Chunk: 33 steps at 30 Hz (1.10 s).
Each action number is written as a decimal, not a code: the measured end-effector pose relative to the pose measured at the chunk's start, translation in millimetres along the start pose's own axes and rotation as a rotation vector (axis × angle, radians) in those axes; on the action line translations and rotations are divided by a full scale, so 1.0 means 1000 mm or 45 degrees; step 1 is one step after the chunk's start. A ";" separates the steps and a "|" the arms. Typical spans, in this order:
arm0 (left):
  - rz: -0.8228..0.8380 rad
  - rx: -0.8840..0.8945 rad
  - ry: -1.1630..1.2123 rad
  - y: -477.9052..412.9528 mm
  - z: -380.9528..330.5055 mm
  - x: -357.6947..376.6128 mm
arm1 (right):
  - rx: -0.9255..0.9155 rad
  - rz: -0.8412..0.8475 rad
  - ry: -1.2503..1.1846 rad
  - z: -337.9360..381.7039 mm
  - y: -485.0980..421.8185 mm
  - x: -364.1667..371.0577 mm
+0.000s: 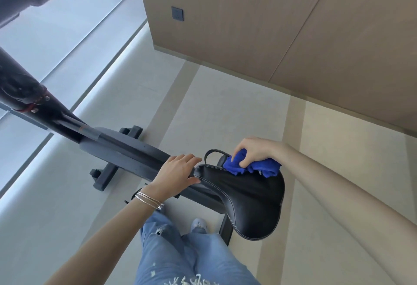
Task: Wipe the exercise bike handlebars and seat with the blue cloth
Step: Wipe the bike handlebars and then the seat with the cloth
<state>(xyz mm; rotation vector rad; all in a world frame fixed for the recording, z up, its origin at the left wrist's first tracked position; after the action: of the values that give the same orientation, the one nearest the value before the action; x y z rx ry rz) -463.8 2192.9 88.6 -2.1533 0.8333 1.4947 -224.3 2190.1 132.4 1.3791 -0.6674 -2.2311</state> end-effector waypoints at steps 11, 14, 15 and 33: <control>0.139 0.159 0.034 -0.011 0.001 -0.003 | 0.435 -0.583 -0.527 -0.061 0.059 0.013; 0.183 0.198 0.027 -0.011 0.007 -0.006 | 0.534 -0.900 -0.533 -0.059 0.081 0.039; 0.195 0.211 0.026 -0.011 0.009 -0.006 | 0.552 -1.017 -0.527 -0.056 0.089 0.049; 0.199 0.262 -0.012 0.014 0.049 -0.018 | -0.164 -1.529 0.517 0.092 0.053 0.154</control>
<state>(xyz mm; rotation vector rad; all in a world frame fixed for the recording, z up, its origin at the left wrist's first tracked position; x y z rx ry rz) -512.1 2216.8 88.6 -1.9686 1.1225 1.4208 -364.9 2073.6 93.2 2.4446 0.6331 -2.4942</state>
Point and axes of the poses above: each hand's wrist, its own y-axis away from the middle knuckle, its own x-axis out of the palm, z = x × y, the point moved 2 cm from there along -y, towards the middle knuckle, and after that the axes turned 14 degrees about -z, right-handed, at the moved point
